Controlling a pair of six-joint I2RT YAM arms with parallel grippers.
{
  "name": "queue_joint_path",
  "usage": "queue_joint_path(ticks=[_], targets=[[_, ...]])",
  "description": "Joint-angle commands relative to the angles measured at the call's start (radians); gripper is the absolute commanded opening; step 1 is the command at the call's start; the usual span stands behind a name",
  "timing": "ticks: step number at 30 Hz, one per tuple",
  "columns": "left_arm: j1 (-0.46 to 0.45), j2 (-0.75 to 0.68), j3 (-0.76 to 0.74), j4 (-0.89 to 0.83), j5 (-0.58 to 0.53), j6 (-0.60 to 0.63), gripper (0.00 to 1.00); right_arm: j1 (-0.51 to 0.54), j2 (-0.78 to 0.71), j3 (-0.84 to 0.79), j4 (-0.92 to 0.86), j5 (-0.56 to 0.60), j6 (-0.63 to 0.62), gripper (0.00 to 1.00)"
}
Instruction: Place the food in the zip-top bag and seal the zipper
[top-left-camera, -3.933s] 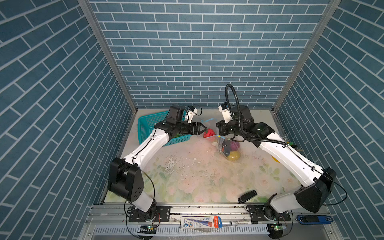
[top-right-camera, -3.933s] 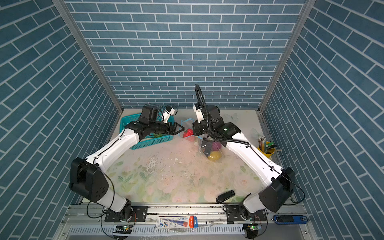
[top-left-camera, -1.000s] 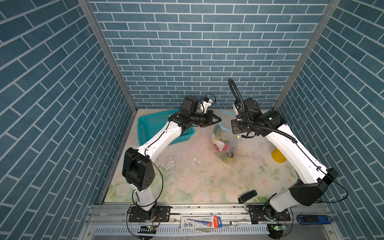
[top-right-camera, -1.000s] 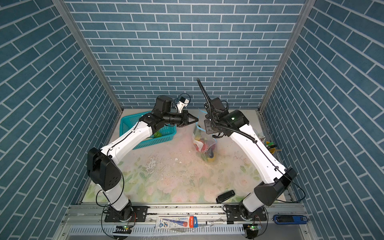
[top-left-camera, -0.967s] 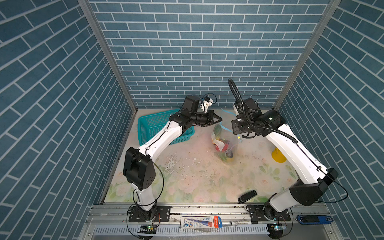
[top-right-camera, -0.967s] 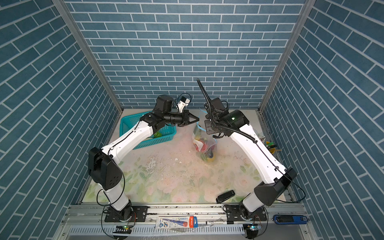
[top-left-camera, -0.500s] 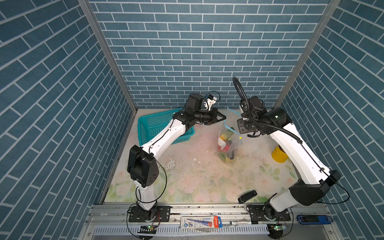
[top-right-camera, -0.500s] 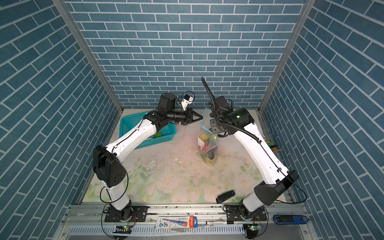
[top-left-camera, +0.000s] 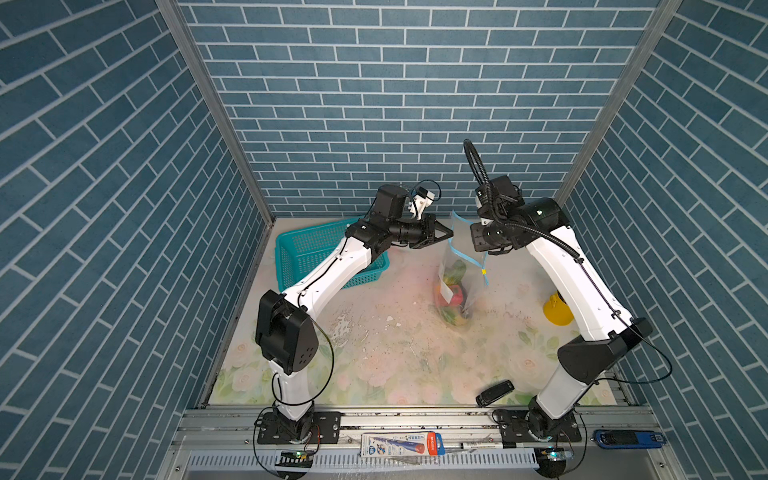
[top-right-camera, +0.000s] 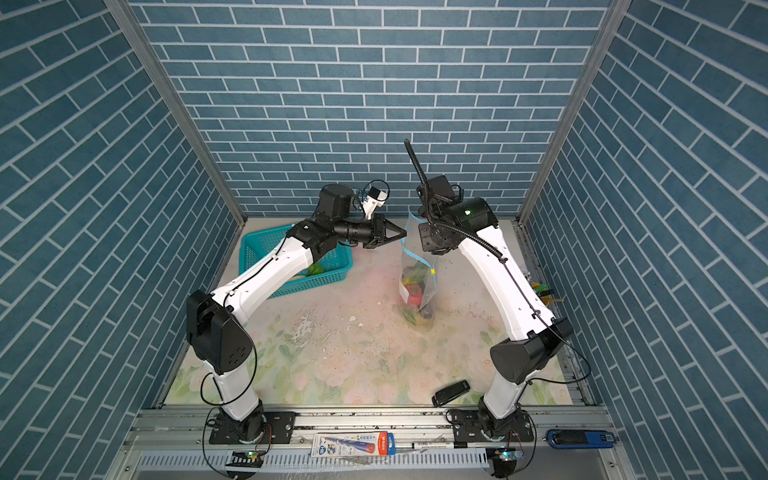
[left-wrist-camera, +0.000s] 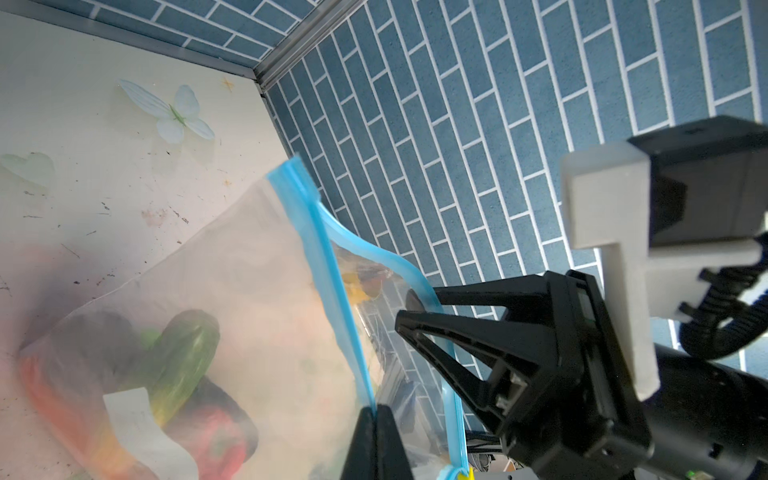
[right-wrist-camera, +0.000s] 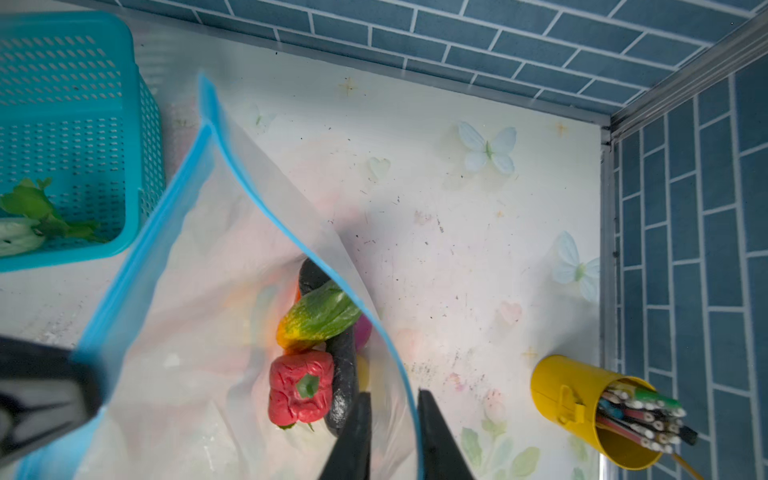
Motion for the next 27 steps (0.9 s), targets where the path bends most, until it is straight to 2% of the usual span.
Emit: queue_joint_path(ticks=[1, 5, 13, 22, 27], targets=[[0.002, -0.005, 0.017, 0.035, 0.016, 0.008, 0.02, -0.005, 0.014, 0.092, -0.071, -0.022, -0.012, 0.11], [0.002, -0.002, 0.013, 0.037, 0.014, 0.007, 0.02, -0.004, 0.001, 0.100, -0.076, -0.026, -0.012, 0.00], [-0.015, 0.031, 0.047, 0.047, 0.010, -0.002, 0.04, -0.005, -0.032, 0.092, -0.086, 0.015, -0.023, 0.00], [-0.063, 0.099, 0.062, 0.146, 0.011, -0.049, 0.06, -0.008, -0.082, 0.067, -0.090, 0.086, -0.030, 0.00], [-0.058, 0.103, 0.042, 0.163, 0.013, -0.039, 0.10, -0.009, -0.077, 0.032, -0.039, -0.017, -0.006, 0.00]])
